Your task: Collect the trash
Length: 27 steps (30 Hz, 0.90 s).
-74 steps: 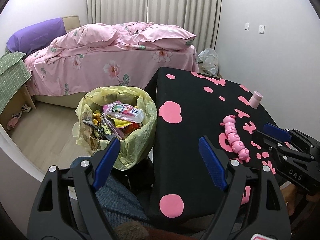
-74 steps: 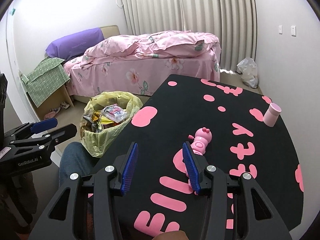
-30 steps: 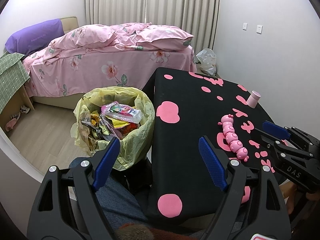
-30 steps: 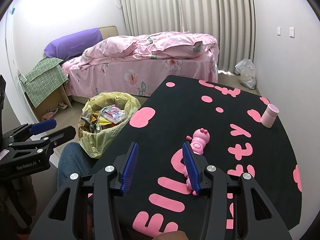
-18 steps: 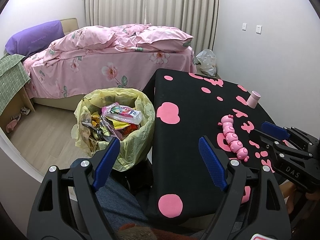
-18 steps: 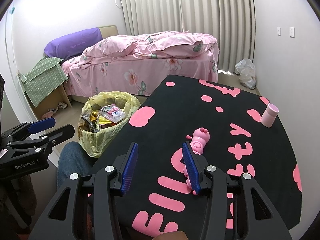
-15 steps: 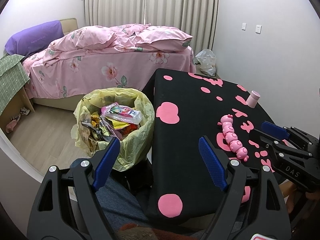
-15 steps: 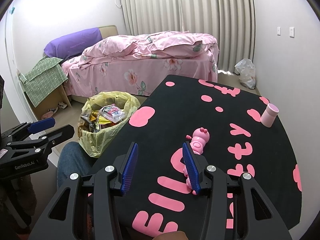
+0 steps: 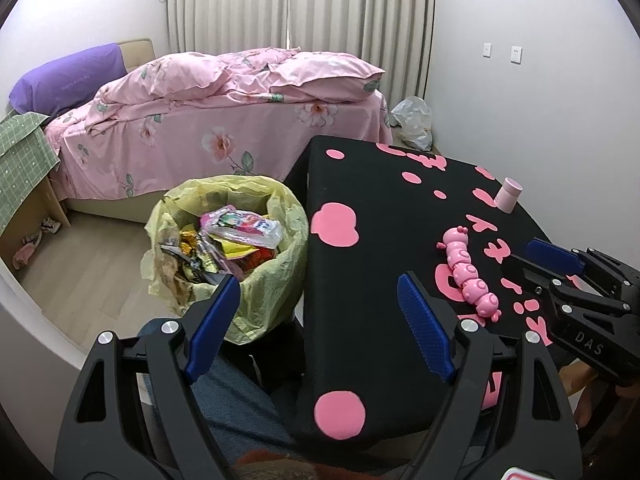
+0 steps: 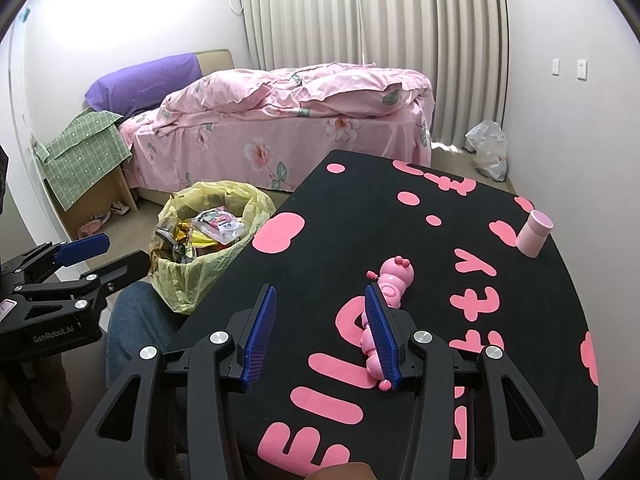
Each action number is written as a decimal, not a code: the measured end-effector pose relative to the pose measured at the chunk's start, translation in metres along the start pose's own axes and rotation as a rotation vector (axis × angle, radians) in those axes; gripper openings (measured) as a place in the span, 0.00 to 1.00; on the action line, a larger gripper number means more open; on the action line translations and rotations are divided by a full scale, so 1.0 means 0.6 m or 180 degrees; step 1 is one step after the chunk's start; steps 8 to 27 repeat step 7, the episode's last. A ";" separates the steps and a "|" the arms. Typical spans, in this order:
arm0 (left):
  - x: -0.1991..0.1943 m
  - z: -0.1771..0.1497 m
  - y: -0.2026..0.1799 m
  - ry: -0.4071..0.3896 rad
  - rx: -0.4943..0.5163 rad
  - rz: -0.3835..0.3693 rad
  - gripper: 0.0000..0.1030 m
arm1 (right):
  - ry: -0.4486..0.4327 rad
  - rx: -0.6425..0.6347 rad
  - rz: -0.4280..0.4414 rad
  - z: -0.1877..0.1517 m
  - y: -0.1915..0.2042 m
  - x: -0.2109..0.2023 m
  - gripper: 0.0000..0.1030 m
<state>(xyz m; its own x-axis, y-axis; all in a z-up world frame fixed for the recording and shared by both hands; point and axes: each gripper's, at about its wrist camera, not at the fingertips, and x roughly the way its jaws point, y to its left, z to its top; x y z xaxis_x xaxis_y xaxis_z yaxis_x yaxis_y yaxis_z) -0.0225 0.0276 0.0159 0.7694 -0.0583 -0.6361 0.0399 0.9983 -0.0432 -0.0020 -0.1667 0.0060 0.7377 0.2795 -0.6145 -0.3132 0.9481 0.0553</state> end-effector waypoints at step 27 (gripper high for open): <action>0.127 0.023 -0.041 0.0321 0.0009 -0.0380 0.79 | -0.0044 0.0238 -0.0316 0.021 -0.099 0.033 0.42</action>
